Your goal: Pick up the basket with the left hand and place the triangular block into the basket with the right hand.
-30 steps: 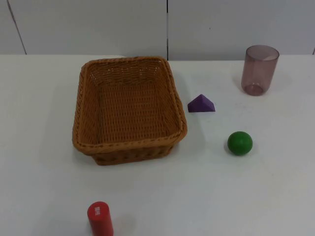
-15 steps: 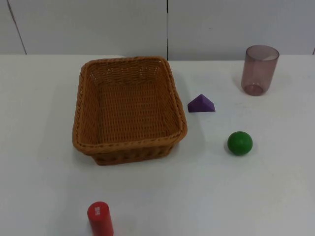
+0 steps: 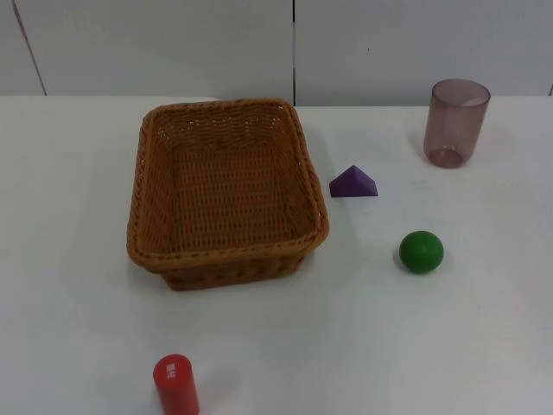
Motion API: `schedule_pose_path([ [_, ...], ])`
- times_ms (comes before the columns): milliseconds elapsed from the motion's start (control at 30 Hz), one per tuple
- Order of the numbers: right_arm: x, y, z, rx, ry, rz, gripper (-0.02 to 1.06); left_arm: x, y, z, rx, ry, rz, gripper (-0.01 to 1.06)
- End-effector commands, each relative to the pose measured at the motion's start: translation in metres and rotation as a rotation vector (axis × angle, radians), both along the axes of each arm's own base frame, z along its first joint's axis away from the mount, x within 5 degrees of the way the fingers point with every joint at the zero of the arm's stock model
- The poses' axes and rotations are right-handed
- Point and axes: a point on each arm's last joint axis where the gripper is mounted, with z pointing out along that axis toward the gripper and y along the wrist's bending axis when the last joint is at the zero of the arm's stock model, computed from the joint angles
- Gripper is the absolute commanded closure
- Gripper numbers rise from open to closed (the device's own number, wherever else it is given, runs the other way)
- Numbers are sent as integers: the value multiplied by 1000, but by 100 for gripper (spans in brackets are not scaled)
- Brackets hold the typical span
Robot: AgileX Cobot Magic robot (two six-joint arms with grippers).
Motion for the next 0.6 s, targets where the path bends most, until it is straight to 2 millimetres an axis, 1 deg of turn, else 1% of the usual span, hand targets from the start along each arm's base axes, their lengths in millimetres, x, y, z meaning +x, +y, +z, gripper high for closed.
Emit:
schedule_pose_path([
  [0, 15, 1, 1, 2, -13, 6, 0, 26, -2, -4, 5, 2, -12, 0],
  [33, 15, 1, 1, 2, -13, 6, 0, 26, -2, -4, 5, 2, -12, 0],
  [200, 35, 2, -5, -25, 8, 19, 0, 63, -4, -23, -11, 85, -17, 0],
  [233, 35, 2, -5, -25, 8, 19, 0, 63, -4, -23, -11, 85, -17, 0],
  [333, 50, 2, -7, -28, -14, 20, 0, 82, -4, -33, -17, 101, -19, 0],
  [367, 56, 2, -8, -28, -16, 19, 0, 88, -6, -37, -39, 108, -20, 0],
  [400, 56, 2, -8, -28, -16, 19, 0, 88, -6, -37, -39, 108, -20, 0],
  [433, 64, 3, -11, -28, -1, 20, 0, 97, -8, -43, -83, 121, -20, 0],
  [500, 75, 3, -13, -31, 24, 21, 0, 109, -11, -50, -134, 124, -16, 0],
  [533, 75, 3, -13, -31, 24, 21, 0, 109, -11, -50, -134, 124, -16, 0],
  [567, 81, 3, -13, -43, 32, 27, 0, 116, -12, -54, -162, 125, -12, 0],
])
